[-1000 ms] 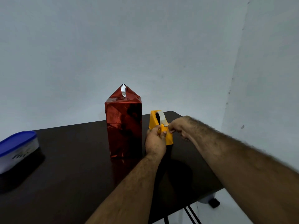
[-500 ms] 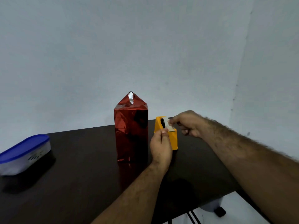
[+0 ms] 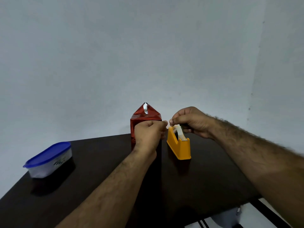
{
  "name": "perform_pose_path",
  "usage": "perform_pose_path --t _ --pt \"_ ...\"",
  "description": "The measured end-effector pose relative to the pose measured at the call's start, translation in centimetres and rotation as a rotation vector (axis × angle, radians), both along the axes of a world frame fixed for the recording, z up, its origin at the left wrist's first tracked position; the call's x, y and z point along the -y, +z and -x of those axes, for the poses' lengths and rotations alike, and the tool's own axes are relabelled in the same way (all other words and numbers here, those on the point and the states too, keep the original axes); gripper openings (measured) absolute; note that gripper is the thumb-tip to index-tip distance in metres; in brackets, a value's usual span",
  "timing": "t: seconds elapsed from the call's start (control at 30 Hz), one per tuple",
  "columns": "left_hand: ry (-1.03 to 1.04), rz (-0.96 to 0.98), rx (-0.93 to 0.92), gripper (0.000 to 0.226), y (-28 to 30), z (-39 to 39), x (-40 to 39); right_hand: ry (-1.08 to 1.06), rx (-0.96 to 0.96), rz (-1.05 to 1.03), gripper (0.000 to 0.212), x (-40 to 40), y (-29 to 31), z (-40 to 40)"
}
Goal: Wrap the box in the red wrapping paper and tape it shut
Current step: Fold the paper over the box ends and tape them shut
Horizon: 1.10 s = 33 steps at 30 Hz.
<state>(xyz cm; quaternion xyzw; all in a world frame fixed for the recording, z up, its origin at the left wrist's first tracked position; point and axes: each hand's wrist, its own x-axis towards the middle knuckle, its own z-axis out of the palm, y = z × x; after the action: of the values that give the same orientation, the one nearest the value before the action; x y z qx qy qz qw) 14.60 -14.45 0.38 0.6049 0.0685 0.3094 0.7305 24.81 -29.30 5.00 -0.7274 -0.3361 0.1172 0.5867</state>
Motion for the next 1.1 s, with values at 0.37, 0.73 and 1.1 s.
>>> perform_pose_path --t 0.37,0.73,1.1 --pt "0.139 -0.067 0.091 0.014 7.4 2.1 -5.4 -0.227 -0.095 -0.24 0.047 -2.0 0.7 -2.4" --pt "-0.349 -0.018 -0.254 0.016 8.9 0.1 -9.5 -0.018 -0.172 0.266 0.049 -6.5 2.8 -5.5" --pt "-0.408 -0.158 -0.324 0.013 9.5 -0.4 -10.9 -0.072 -0.267 0.223 0.022 -7.3 1.8 -4.4"
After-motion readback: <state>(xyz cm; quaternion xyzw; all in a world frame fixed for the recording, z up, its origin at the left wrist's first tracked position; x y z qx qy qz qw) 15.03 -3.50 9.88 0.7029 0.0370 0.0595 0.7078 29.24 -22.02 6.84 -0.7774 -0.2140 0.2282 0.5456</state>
